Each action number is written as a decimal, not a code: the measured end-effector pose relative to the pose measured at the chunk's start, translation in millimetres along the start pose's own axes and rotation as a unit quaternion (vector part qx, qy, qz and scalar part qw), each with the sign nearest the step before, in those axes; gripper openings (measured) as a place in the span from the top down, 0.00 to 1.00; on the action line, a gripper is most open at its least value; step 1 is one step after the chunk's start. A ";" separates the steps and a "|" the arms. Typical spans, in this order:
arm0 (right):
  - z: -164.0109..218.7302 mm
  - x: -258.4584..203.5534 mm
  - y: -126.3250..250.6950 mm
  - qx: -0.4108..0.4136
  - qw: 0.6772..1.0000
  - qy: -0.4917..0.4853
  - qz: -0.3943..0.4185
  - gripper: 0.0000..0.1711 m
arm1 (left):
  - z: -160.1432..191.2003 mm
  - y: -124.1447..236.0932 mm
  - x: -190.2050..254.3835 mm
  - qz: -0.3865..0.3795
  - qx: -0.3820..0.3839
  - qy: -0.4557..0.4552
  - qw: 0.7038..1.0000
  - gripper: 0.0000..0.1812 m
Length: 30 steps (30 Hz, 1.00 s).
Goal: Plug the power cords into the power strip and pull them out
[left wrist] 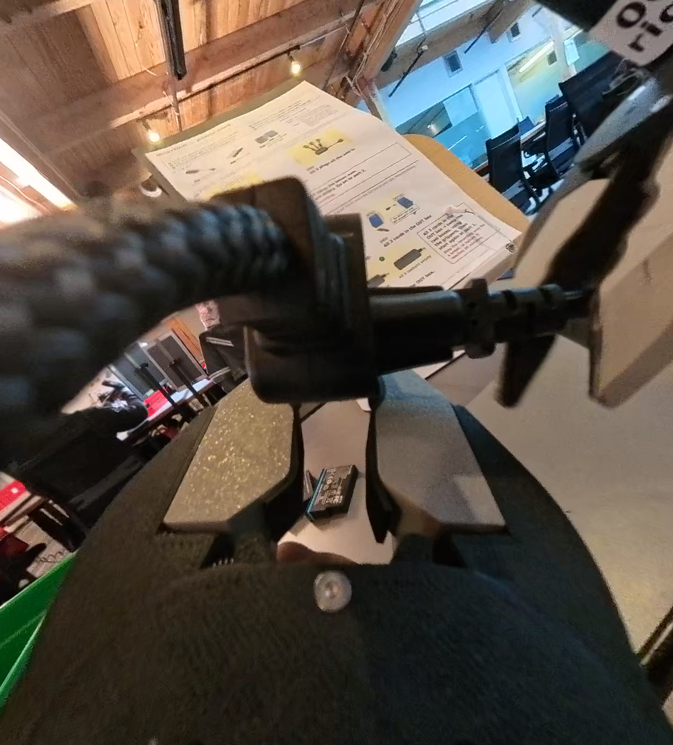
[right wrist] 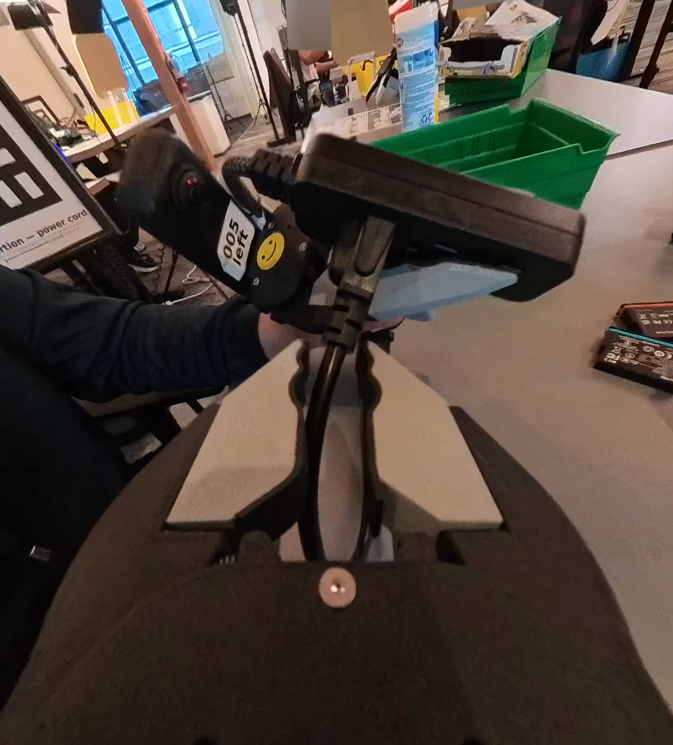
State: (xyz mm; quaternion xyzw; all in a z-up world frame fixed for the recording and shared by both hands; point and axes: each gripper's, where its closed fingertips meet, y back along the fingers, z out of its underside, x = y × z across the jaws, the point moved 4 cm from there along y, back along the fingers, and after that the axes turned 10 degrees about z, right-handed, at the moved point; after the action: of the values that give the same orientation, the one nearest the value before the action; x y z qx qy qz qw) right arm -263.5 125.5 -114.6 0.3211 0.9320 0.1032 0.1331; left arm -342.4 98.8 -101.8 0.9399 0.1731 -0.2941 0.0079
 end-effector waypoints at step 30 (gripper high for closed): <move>-21.8 -0.6 -10.3 -0.111 0.989 -0.086 0.040 0.91 | -1.1 2.7 4.3 -0.003 -0.005 -0.023 1.000 0.84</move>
State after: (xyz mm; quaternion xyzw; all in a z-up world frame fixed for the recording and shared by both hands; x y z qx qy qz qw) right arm -275.8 114.9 -96.8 0.3491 0.8861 0.1836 0.2434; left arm -337.5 97.7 -103.5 0.9323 0.1776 -0.3148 0.0157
